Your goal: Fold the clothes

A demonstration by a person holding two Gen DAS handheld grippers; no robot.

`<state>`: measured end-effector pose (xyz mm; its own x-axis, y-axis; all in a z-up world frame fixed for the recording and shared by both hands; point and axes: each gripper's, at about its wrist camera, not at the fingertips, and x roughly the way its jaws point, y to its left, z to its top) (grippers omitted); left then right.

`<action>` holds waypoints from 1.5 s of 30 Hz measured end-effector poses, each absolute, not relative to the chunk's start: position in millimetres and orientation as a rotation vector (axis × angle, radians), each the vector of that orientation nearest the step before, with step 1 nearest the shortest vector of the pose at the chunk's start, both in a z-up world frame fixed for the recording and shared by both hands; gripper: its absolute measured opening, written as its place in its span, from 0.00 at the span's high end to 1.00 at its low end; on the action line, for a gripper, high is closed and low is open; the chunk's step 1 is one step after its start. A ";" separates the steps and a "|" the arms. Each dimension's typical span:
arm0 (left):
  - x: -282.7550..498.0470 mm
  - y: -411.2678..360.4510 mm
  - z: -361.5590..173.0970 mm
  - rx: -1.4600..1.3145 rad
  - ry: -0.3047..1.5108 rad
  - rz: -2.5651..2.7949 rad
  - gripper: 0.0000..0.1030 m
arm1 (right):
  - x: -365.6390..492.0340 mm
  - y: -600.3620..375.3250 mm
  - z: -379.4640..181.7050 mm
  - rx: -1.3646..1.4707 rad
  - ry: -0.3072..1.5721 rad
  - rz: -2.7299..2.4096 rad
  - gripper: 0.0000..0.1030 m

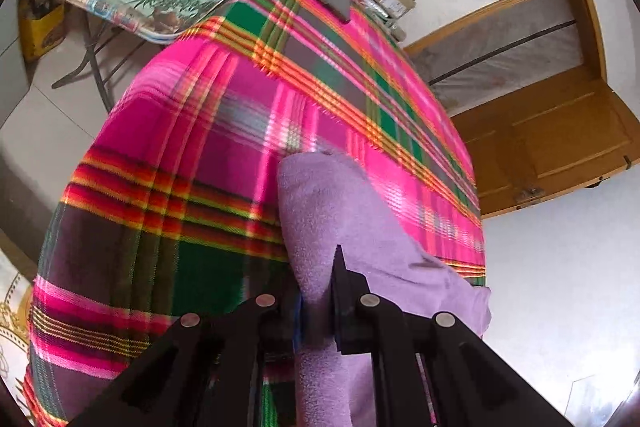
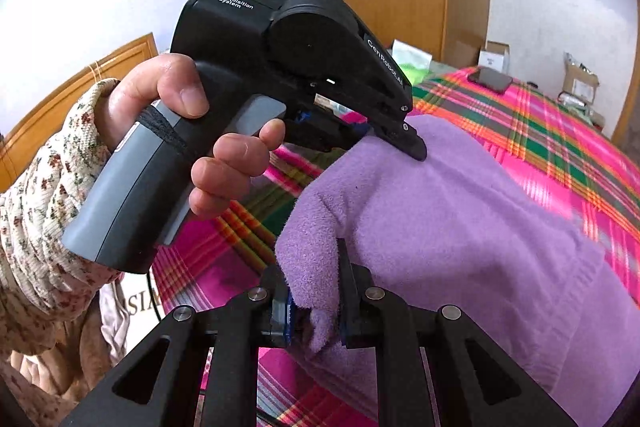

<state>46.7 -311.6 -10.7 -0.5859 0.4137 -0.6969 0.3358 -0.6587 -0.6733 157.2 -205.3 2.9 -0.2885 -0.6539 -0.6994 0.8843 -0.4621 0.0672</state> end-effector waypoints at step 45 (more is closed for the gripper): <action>82.9 -183.7 89.6 -1.347 -0.609 2.839 0.70 | 184.8 -104.8 50.7 0.672 0.409 -2.234 0.59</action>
